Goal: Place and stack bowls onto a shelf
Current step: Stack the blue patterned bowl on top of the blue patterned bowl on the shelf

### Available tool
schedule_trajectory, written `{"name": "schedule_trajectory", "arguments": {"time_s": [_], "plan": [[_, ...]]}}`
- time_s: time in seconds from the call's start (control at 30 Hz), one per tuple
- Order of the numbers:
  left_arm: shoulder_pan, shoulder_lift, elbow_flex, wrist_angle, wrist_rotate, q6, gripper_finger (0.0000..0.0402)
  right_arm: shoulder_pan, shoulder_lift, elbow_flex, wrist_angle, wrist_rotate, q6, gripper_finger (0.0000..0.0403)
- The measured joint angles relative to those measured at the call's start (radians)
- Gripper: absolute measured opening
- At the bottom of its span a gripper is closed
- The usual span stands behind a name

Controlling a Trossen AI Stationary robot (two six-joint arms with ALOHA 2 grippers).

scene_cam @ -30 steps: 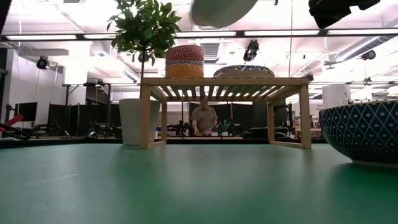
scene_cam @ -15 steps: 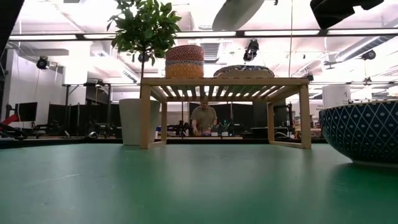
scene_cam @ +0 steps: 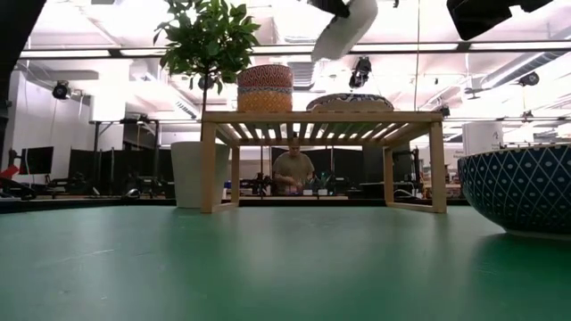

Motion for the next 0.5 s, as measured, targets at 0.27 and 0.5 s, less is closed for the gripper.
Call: {"name": "schedule_trajectory", "arguments": {"time_s": [0.27, 0.5], "plan": [[0.036, 0.083, 0.000, 0.045, -0.005, 0.035, 0.0000, 0.001, -0.003, 0.000, -0.021, 0.002, 0.005, 0.0068], [0.068, 0.128, 0.000, 0.033, -0.027, 0.026, 0.0000, 0.004, -0.007, 0.000, -0.023, 0.003, 0.006, 0.0068]]}}
